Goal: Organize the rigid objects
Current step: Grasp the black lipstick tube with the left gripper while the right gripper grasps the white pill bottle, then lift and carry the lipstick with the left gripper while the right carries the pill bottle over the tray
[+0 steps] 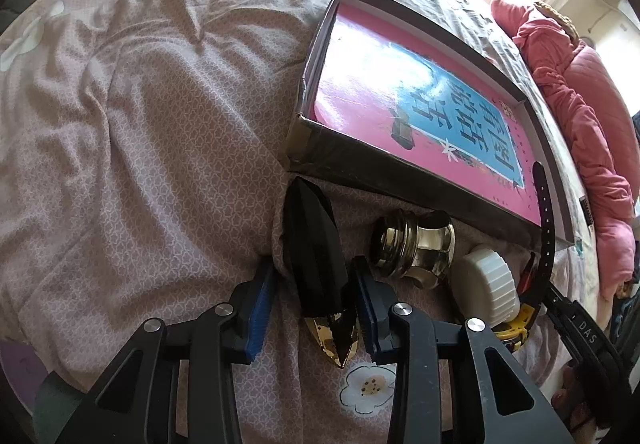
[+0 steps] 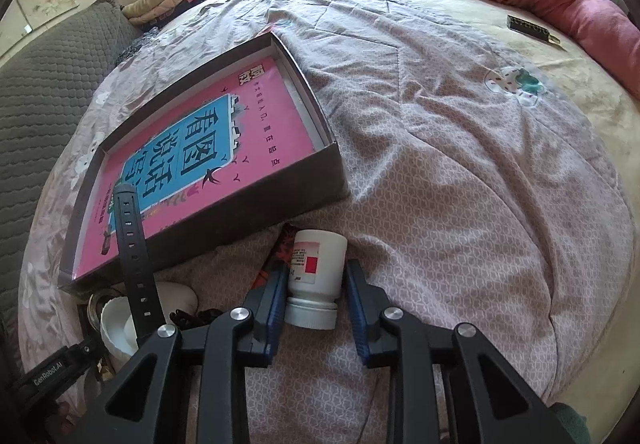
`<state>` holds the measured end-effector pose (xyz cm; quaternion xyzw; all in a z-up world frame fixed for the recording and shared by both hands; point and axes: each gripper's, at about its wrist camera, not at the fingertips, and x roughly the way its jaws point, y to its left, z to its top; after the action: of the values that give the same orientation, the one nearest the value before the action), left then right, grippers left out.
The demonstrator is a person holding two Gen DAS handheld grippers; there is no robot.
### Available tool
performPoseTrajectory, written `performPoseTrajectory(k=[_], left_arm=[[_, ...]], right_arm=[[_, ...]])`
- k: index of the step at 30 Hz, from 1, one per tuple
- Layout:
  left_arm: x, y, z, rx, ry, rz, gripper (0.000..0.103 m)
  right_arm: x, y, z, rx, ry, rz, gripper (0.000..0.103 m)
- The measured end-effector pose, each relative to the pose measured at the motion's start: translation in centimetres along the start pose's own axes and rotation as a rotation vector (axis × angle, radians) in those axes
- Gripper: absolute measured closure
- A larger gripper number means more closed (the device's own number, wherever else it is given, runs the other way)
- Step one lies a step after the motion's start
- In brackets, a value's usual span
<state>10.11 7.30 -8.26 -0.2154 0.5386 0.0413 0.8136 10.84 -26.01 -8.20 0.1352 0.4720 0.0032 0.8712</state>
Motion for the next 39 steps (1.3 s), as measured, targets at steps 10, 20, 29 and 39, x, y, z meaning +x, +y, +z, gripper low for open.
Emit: performPoseTrajectory(k=[10,20,29,39], left_arm=[[-0.2,1.2,0.2,-0.038,0.015,-0.028,0.075],[-1.9,1.9,-0.3,-0.051,0.008,-0.054,0.079],[-3.8,4.4,-0.9,-0.094,-0.018,-0.053,0.079],[-6.4,3.0,-1.1,-0.039,-0.065,-0.071,0.079]], right_arm=[[-0.6,1.0,-0.6,-0.098,-0.023,-0.027,0.075],[-1.5,0.6,-0.5,-0.1,-0.038,0.0,0.075],[-2.8,0.8,-0.6,-0.106,-0.061,0.018,0.075],[-4.6,1.6,-0.3,-0.121,-0.097,0.045,0.075]])
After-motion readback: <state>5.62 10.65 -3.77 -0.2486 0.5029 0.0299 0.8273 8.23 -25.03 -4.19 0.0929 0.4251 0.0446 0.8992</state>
